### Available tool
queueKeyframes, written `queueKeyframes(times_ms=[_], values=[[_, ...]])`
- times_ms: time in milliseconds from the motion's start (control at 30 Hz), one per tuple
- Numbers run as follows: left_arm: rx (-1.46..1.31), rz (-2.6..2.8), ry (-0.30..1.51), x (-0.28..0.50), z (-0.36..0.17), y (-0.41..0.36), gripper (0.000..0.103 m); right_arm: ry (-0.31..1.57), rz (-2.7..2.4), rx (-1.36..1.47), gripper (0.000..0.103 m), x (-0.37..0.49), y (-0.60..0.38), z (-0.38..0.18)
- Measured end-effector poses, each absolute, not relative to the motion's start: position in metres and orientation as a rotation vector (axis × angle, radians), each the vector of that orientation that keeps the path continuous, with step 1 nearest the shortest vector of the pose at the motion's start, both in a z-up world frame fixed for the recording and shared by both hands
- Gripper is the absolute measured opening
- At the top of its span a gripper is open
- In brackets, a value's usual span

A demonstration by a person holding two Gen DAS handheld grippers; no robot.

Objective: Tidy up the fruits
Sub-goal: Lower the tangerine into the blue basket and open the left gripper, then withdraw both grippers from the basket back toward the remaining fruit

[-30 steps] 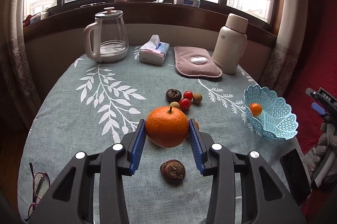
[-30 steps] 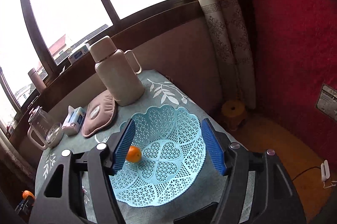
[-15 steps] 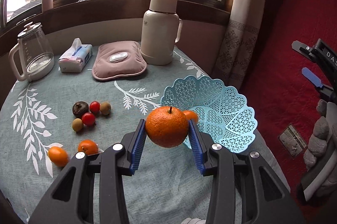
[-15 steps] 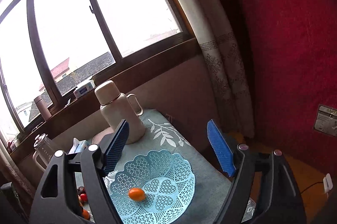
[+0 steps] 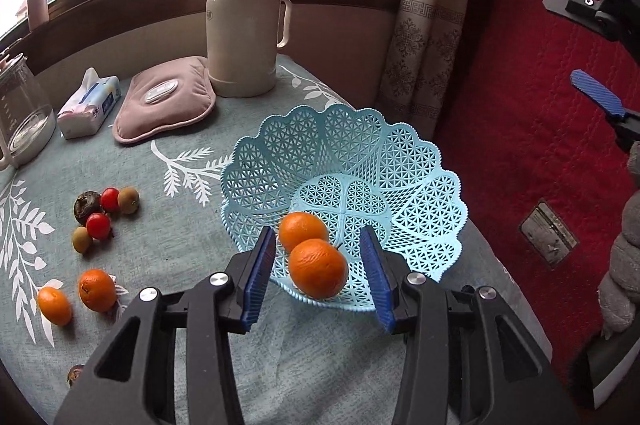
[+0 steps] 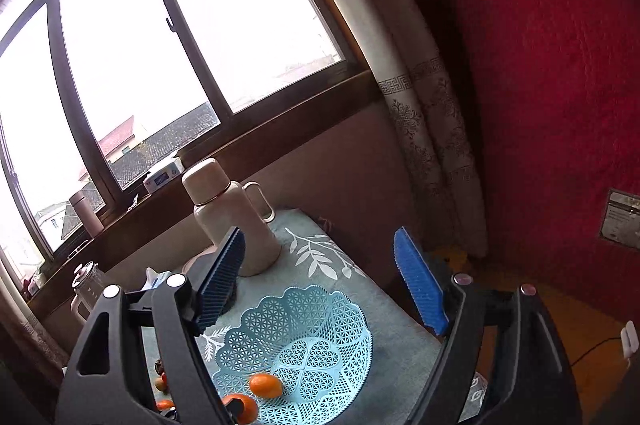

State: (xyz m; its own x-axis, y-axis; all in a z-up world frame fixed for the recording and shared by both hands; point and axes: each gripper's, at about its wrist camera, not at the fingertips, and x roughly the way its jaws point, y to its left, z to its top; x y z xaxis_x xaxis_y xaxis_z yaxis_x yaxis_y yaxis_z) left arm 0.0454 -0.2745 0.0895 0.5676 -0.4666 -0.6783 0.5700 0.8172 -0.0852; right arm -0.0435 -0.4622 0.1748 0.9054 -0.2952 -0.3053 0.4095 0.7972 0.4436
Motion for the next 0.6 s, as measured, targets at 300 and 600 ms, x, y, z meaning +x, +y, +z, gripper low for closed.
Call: queueKeyframes(times_ms=[300, 600], values=[[0.123, -0.547, 0.697, 0.046, 0.103, -0.257, 0.084, 0.207, -0.370, 0.525, 0.080, -0.049, -0.459, 0.179], [0.124, -0.487, 0.647, 0.044, 0.116, -0.239, 0.085, 0.191, -0.357, 0.520, 0.085, -0.051, -0.452, 0.182]])
